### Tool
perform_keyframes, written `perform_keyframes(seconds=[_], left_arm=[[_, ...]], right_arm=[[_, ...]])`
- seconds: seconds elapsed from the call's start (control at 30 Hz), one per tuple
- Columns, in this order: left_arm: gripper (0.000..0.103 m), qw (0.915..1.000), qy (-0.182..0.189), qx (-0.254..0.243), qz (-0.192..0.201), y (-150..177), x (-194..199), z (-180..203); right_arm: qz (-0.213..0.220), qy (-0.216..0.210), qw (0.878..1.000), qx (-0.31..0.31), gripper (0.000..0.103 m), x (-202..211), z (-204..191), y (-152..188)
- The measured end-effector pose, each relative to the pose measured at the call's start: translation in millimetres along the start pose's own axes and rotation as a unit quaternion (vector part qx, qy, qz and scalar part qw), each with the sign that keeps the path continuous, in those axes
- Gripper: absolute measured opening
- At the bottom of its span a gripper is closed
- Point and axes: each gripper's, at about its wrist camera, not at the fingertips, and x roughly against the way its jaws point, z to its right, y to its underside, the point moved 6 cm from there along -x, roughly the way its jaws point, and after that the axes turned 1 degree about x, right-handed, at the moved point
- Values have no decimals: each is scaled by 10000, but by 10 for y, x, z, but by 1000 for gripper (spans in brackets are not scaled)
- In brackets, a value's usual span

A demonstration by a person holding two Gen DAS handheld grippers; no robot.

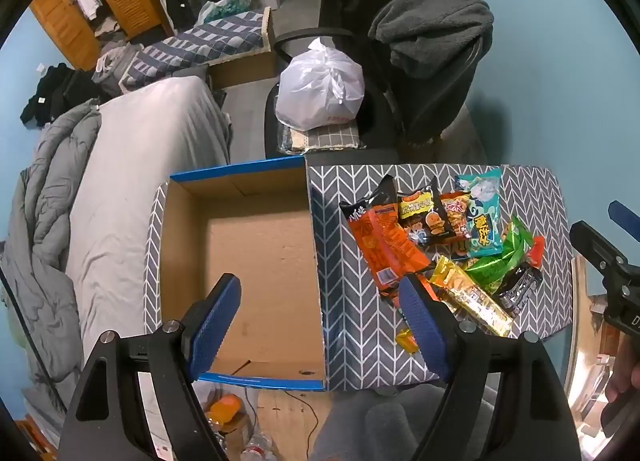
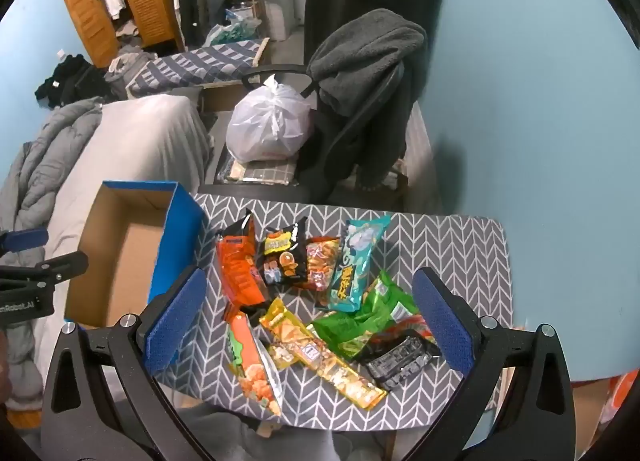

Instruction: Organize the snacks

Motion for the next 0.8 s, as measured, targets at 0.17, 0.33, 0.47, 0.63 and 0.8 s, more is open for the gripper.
perform_keyframes(seconds=[0.17, 0.33, 0.47, 0.63, 0.8], left_arm=[[82, 10000, -4, 8, -73, 5, -11, 0], [82, 10000, 25, 25, -40, 11, -21, 39], [82, 10000, 75, 42, -16, 17, -7, 22], [82, 9999, 123, 84, -38, 30, -12, 18], [82, 9998, 176, 67, -74, 40, -14, 73]], right_arm=[[19, -15, 10000, 1, 101, -16, -8, -3], [8, -13, 10000, 4, 101, -33, -4, -4], [11, 5, 10000, -22, 101, -17, 57, -2], [-4, 21, 10000, -35, 101, -9, 23, 14], [-25, 16, 10000, -43, 101, -6, 23, 15]])
